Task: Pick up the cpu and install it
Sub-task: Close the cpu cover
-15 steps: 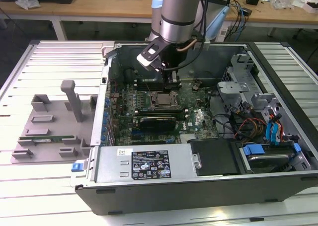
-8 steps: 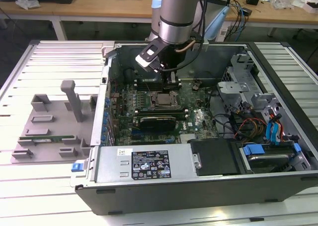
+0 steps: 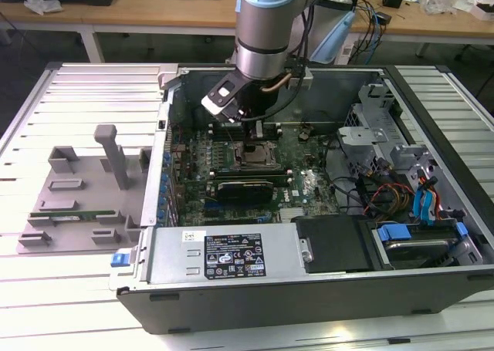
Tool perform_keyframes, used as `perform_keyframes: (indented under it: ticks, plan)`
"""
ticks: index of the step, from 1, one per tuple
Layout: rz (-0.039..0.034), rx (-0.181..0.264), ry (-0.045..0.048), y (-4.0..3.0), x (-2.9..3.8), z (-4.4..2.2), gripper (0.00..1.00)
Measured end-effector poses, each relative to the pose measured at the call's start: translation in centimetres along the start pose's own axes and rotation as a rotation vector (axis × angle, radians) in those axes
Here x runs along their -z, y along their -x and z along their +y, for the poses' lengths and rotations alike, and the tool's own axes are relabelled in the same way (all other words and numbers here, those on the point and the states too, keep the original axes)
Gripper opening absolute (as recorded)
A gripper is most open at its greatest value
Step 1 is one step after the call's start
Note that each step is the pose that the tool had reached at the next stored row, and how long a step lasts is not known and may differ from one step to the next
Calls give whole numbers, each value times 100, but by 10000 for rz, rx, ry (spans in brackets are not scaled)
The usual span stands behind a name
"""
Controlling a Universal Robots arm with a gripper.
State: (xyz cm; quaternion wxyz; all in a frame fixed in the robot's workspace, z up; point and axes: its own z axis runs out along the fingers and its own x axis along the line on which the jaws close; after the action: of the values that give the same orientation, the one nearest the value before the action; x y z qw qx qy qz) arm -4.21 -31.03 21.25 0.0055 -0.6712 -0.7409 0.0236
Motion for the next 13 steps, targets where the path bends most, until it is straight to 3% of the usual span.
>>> perform_keyframes:
  ticks: [10, 13]
  plan:
    - [-5, 0, -6, -4, -79, -30, 11]
    - [-15, 1, -2, 7, -81, 88, 11]
